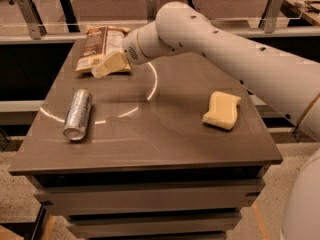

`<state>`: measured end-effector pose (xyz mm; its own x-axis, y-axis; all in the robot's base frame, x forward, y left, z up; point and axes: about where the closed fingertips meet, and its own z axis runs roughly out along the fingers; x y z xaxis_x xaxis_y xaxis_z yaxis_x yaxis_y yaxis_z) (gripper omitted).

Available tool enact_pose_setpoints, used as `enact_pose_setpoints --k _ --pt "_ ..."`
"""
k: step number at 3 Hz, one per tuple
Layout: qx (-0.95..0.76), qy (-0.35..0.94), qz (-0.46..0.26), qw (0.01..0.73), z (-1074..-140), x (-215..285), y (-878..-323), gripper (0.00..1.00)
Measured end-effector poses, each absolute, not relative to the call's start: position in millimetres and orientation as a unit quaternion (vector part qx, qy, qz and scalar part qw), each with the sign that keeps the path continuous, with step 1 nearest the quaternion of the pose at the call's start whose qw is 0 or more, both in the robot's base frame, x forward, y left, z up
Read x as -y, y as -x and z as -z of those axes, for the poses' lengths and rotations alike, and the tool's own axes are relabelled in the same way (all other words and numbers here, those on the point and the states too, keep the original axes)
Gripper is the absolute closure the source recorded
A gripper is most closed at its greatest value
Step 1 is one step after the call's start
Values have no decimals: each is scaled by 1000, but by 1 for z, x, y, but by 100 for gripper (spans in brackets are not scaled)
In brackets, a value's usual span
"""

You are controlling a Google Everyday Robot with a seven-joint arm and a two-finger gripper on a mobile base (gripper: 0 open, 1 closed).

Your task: Pick brown chip bag

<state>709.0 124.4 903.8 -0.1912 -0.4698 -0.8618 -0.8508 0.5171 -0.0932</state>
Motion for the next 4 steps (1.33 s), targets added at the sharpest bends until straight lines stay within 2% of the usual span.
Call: enact_pose_setpoints --k 2,4 --pt "-744 440 -203 460 -897 -132 -720 0" --pt "-743 417 -194 487 -878 -156 -758 0"
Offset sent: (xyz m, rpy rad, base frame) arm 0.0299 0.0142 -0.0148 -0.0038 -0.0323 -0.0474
